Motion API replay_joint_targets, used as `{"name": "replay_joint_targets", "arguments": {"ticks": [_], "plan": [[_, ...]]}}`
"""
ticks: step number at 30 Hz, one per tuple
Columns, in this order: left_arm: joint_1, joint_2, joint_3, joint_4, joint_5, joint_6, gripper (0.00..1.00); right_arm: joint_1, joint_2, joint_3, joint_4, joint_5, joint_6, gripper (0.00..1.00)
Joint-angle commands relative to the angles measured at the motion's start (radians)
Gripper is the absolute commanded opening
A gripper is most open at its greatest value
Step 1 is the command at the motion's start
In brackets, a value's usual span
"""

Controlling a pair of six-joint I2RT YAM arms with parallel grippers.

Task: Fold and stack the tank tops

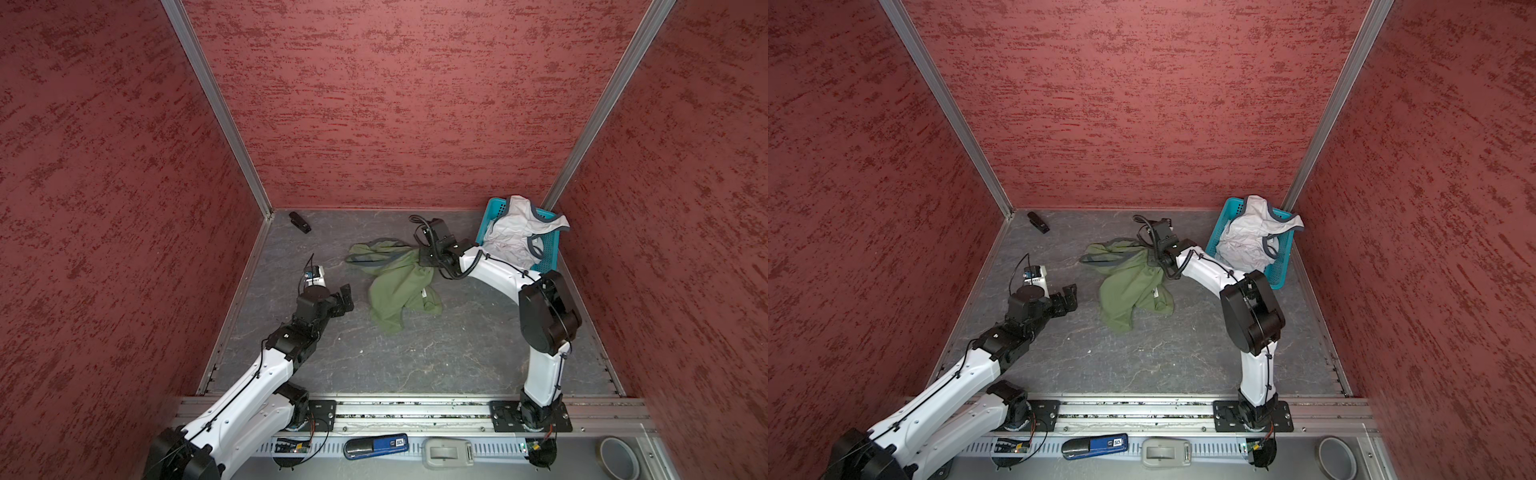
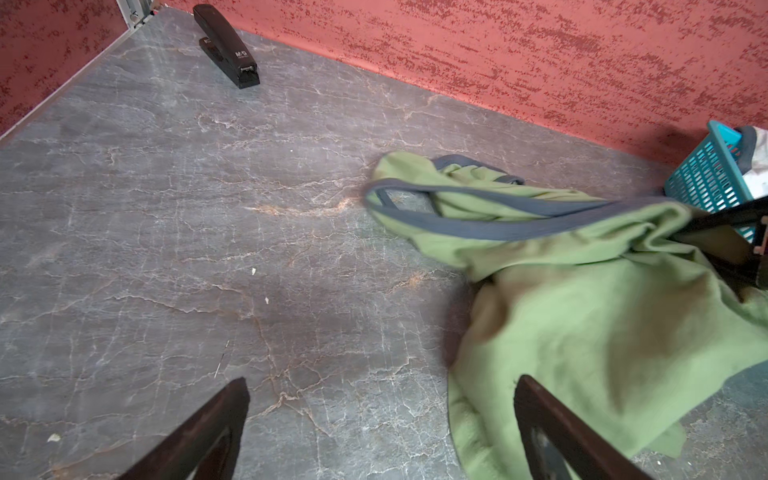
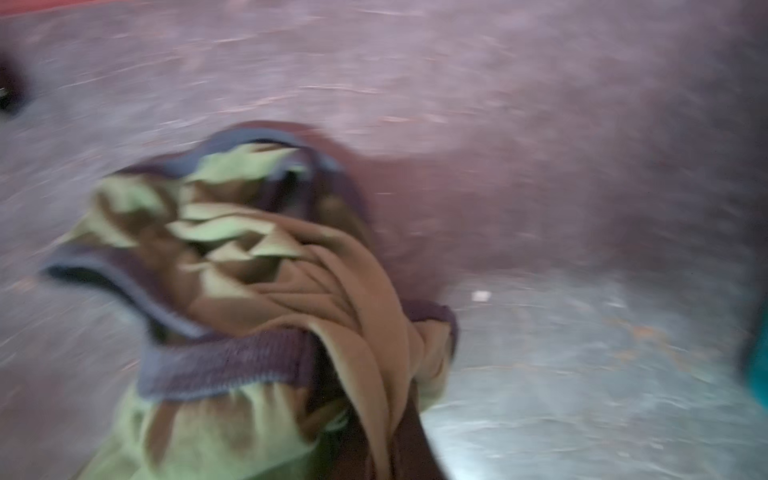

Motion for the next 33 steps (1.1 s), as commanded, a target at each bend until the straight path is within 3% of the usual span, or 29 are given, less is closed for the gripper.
{"name": "replay_joint_targets", "arguments": {"ticks": [1, 7, 17, 23, 26, 33], "plan": [[-0.002, 0.0, 0.003, 0.002, 0.0, -0.002, 0.99, -0.061, -0.067, -0.077, 0.011, 0.06, 0.061, 0.04], [-0.002, 0.021, 0.004, 0.01, 0.0, 0.002, 1.0, -0.13, -0.153, -0.168, -0.014, 0.186, 0.049, 0.04], [-0.002, 0.044, 0.004, 0.022, -0.005, 0.004, 1.0, -0.191, -0.326, -0.3, -0.079, 0.339, 0.165, 0.04], [-0.001, 0.047, 0.003, 0.025, -0.007, 0.004, 0.99, -0.209, -0.394, -0.337, -0.065, 0.309, 0.161, 0.02], [-0.001, 0.065, 0.003, 0.038, 0.015, 0.007, 1.0, -0.188, -0.445, -0.341, 0.003, 0.196, 0.092, 0.0], [-0.012, 0.152, 0.039, 0.045, 0.062, 0.026, 1.0, 0.082, -0.452, -0.125, 0.0, 0.054, -0.069, 0.0]]}}
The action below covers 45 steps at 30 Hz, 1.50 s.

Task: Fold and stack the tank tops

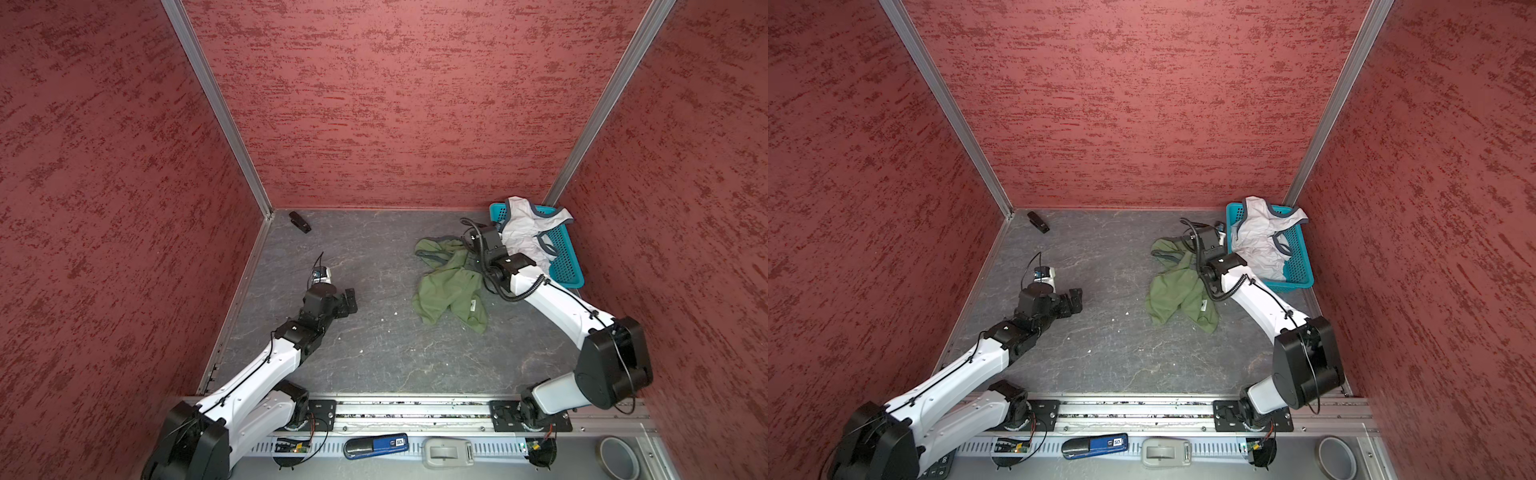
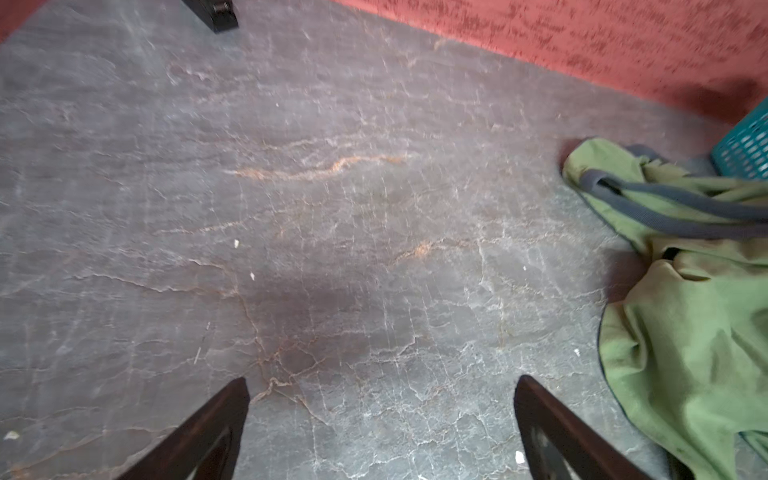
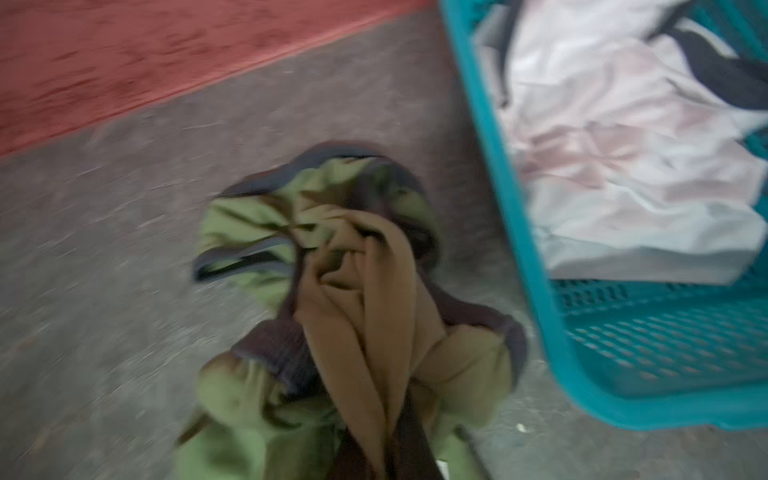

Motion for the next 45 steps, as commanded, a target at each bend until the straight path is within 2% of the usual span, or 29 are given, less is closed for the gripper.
{"name": "replay_joint_targets", "arguments": {"ticks": [1, 7, 9, 11, 13, 14, 15, 17, 18, 21, 26, 31, 34, 40, 45], "plan": [[-0.012, 0.007, 0.035, 0.021, 0.012, 0.022, 0.99, 0.13, -0.012, 0.126, 0.056, -0.132, -0.104, 0.0], [-0.02, -0.102, -0.007, 0.005, -0.101, 0.012, 1.0, 0.282, 0.102, 0.282, -0.008, -0.157, -0.22, 0.0], [-0.018, -0.151, -0.031, 0.004, -0.151, 0.002, 0.99, 0.303, 0.123, 0.277, -0.02, -0.153, -0.243, 0.0], [-0.013, -0.182, -0.037, -0.005, -0.155, 0.001, 0.99, 0.302, 0.117, 0.225, -0.006, -0.128, -0.246, 0.03], [-0.013, -0.185, -0.038, -0.003, -0.133, 0.006, 0.99, 0.3, 0.108, 0.177, -0.005, -0.074, -0.261, 0.14], [-0.012, -0.177, -0.035, 0.006, -0.109, 0.014, 1.0, 0.298, 0.103, 0.152, -0.011, -0.038, -0.265, 0.26], [-0.013, -0.158, -0.03, 0.012, -0.086, 0.019, 1.0, 0.291, 0.098, 0.131, -0.02, -0.005, -0.263, 0.43], [-0.013, -0.106, -0.009, 0.016, -0.044, 0.025, 0.99, 0.271, 0.081, 0.098, -0.044, 0.04, -0.245, 0.64], [-0.014, -0.071, 0.006, 0.016, -0.024, 0.028, 0.99, 0.259, 0.066, 0.079, -0.057, 0.048, -0.23, 0.71], [-0.014, 0.032, 0.053, 0.006, 0.038, 0.031, 1.0, 0.243, -0.002, 0.014, -0.064, 0.023, -0.193, 0.85], [-0.039, 0.138, 0.13, -0.029, 0.148, 0.023, 0.99, 0.248, -0.153, -0.126, -0.049, -0.117, -0.115, 0.88], [-0.083, 0.217, 0.227, -0.088, 0.192, -0.016, 0.98, 0.253, -0.279, -0.252, -0.049, -0.161, -0.021, 0.88], [-0.103, 0.292, 0.313, -0.123, 0.249, -0.023, 0.94, 0.264, -0.335, -0.336, -0.017, -0.2, 0.053, 0.87], [-0.265, 0.441, 0.503, -0.173, 0.268, 0.03, 0.89, 0.27, -0.455, -0.508, 0.023, -0.187, 0.201, 0.85], [-0.335, 0.574, 0.634, -0.225, 0.265, 0.063, 0.82, 0.274, -0.524, -0.643, 0.117, -0.291, 0.277, 0.83]]}}
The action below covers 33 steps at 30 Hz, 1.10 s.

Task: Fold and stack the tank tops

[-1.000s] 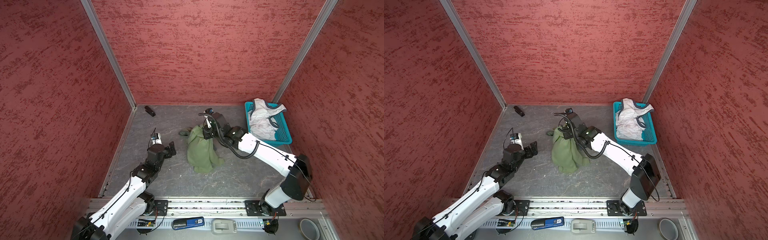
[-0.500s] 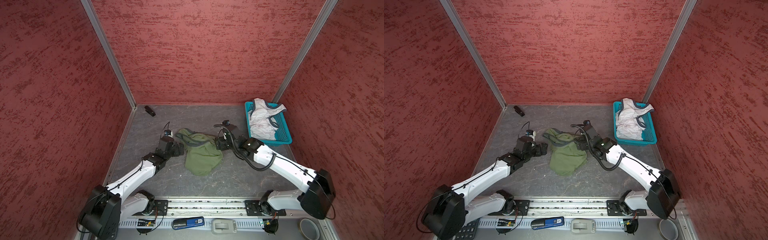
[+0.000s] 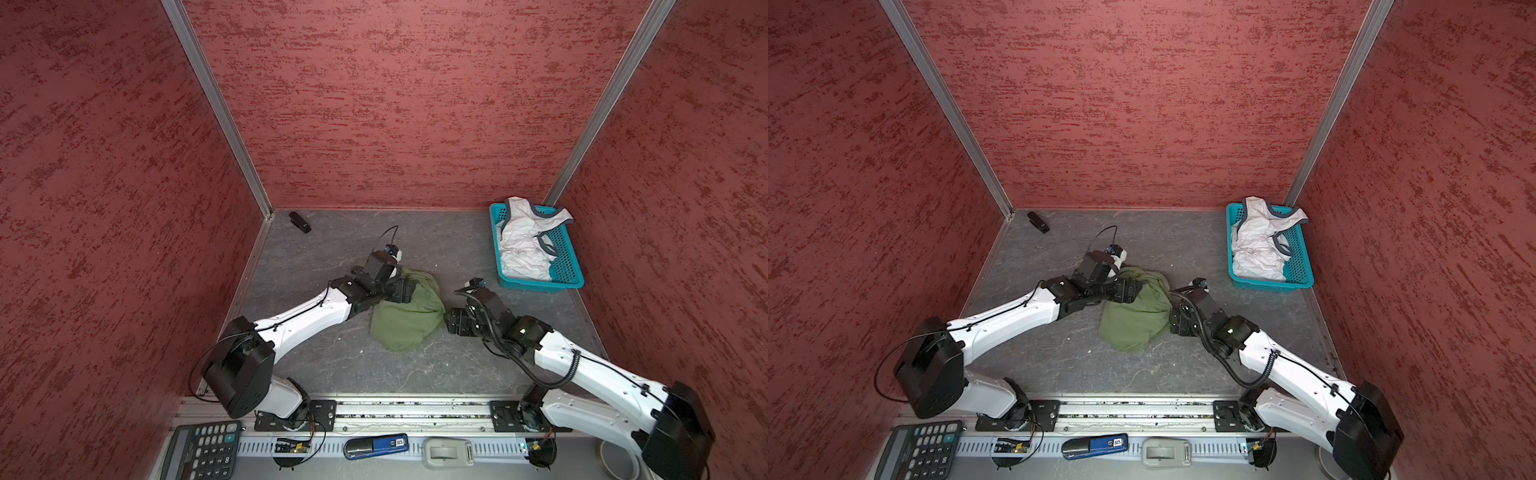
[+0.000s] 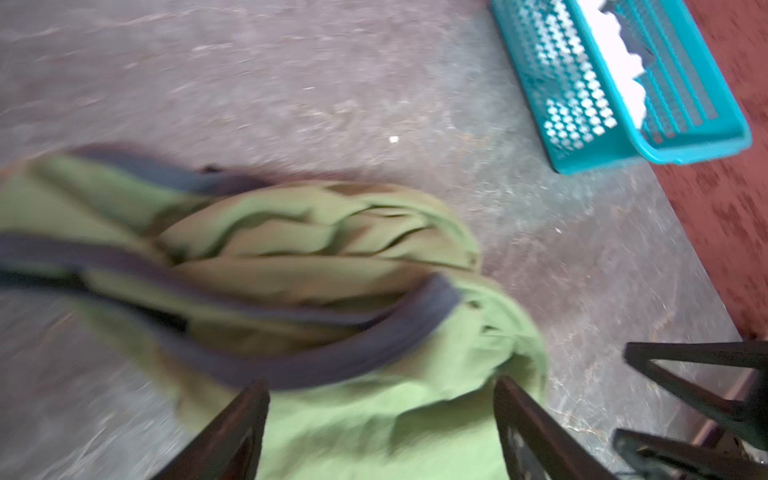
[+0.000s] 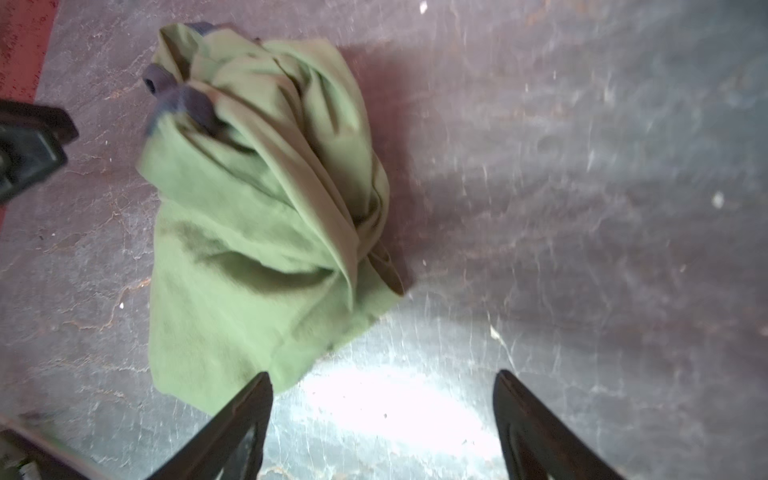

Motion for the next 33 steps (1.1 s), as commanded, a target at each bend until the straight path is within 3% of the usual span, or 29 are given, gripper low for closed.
{"name": "replay_joint_targets", "arguments": {"ticks": [1, 4, 8, 12, 18, 27, 33], "plan": [[-0.022, 0.075, 0.068, -0.064, 0.023, 0.04, 0.81, 0.011, -0.026, -0.058, 0.107, -0.084, 0.108, 0.82], [-0.035, 0.144, 0.118, -0.083, 0.016, 0.038, 0.77, 0.023, -0.034, -0.112, 0.156, -0.1, 0.136, 0.81], [-0.037, 0.201, 0.156, -0.092, -0.026, 0.022, 0.61, 0.029, -0.021, -0.14, 0.186, -0.106, 0.138, 0.8], [-0.035, 0.2, 0.158, -0.076, -0.058, -0.005, 0.36, 0.042, 0.002, -0.154, 0.214, -0.118, 0.136, 0.78], [-0.019, 0.082, 0.086, -0.016, -0.109, -0.06, 0.0, 0.078, 0.055, -0.169, 0.326, -0.167, 0.126, 0.74], [0.112, -0.261, -0.09, 0.012, -0.158, -0.138, 0.0, 0.198, 0.211, -0.132, 0.455, -0.181, 0.07, 0.62], [0.224, -0.388, -0.163, -0.048, -0.166, -0.123, 0.0, 0.268, 0.394, -0.038, 0.482, -0.145, 0.028, 0.57]]}}
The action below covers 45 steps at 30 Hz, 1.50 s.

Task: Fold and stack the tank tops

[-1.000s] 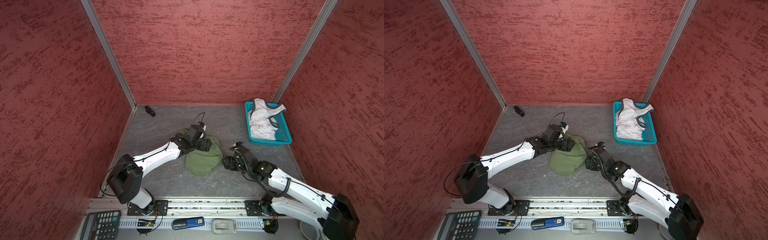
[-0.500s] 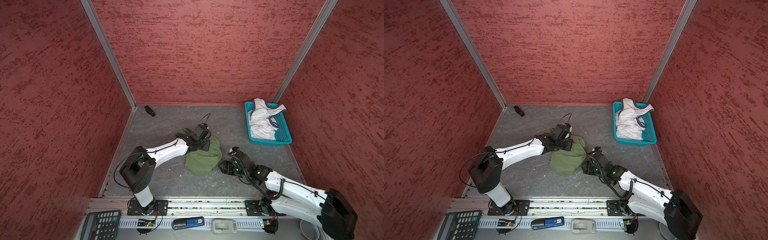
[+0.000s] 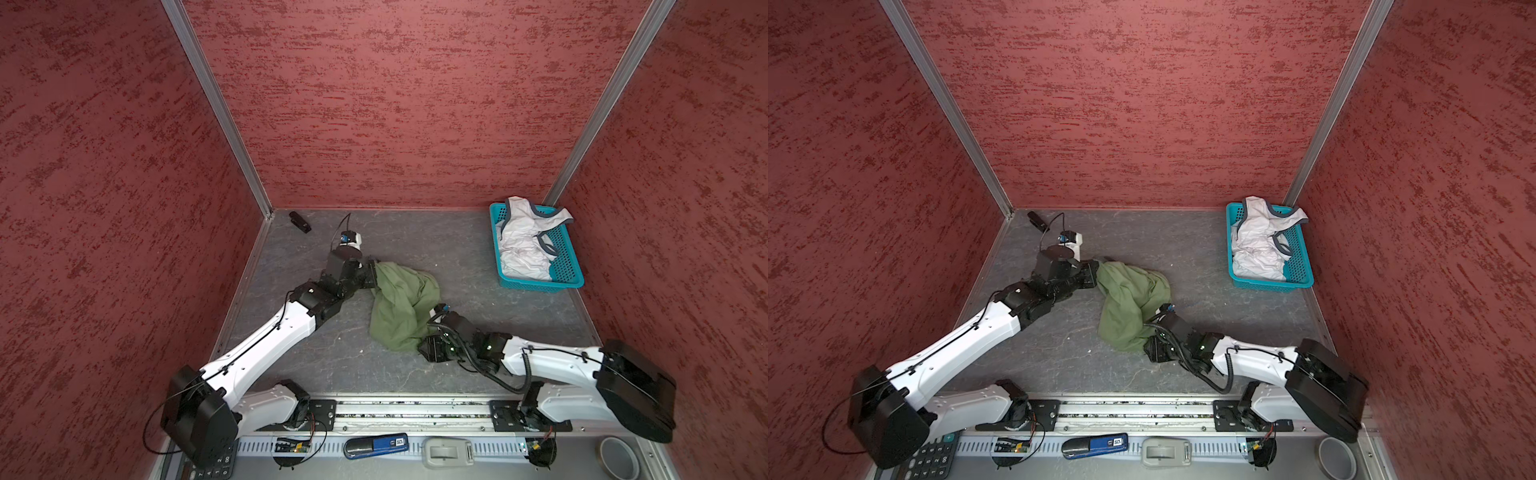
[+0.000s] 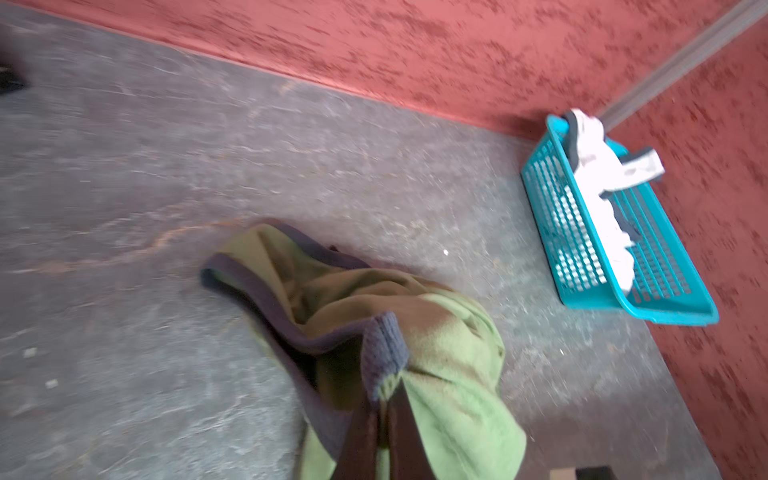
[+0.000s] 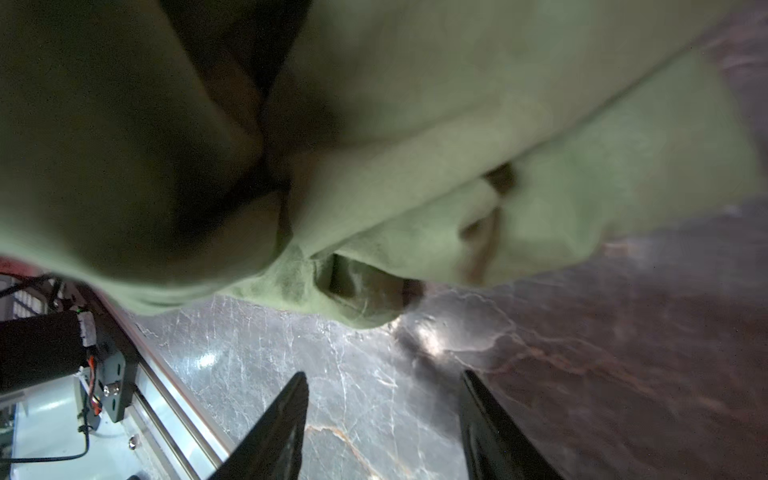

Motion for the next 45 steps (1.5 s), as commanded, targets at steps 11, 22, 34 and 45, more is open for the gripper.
{"name": "replay_joint_targets", "arguments": {"ticks": [11, 22, 34, 45], "plan": [[0.177, -0.174, -0.086, -0.126, -0.008, -0.005, 0.0, 0.045, 0.209, 0.217, -0.115, 0.173, -0.073, 0.24], [0.332, -0.317, -0.013, -0.207, 0.009, 0.035, 0.0, 0.046, -0.167, 0.36, -0.56, 0.54, -0.14, 0.0], [0.424, -0.5, 0.399, -0.291, 0.32, -0.037, 0.0, 0.043, -0.423, 0.874, -0.679, 0.841, -0.467, 0.0], [0.427, -0.27, 0.253, -0.391, 0.285, -0.029, 0.0, -0.067, -0.325, 0.767, -0.657, 0.895, -0.433, 0.0]]}}
